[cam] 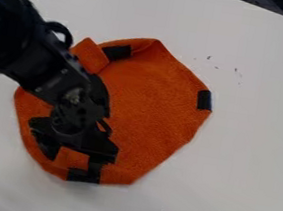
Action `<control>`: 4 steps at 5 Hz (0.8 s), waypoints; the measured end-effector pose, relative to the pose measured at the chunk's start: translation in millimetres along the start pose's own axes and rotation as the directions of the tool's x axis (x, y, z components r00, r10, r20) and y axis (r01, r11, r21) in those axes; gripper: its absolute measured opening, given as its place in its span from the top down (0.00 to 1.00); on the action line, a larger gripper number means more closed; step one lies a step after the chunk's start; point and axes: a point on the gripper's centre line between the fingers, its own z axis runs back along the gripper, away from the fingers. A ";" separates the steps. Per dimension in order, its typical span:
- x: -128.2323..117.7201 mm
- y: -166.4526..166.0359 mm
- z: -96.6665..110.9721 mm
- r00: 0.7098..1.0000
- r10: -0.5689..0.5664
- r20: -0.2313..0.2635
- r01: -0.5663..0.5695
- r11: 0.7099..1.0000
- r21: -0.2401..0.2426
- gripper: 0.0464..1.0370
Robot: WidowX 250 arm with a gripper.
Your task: Fold the cloth from bottom right to top left
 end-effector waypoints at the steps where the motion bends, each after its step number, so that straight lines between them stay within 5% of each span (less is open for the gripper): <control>1: -12.6 -14.6 5.2 1.000 -0.001 0.002 0.001 1.000 -0.020 0.04; 2: -12.7 -18.3 19.5 0.997 -0.036 0.065 0.034 0.999 0.030 0.04; 4: -12.5 -19.3 39.8 0.997 -0.067 0.045 0.065 0.997 0.037 0.04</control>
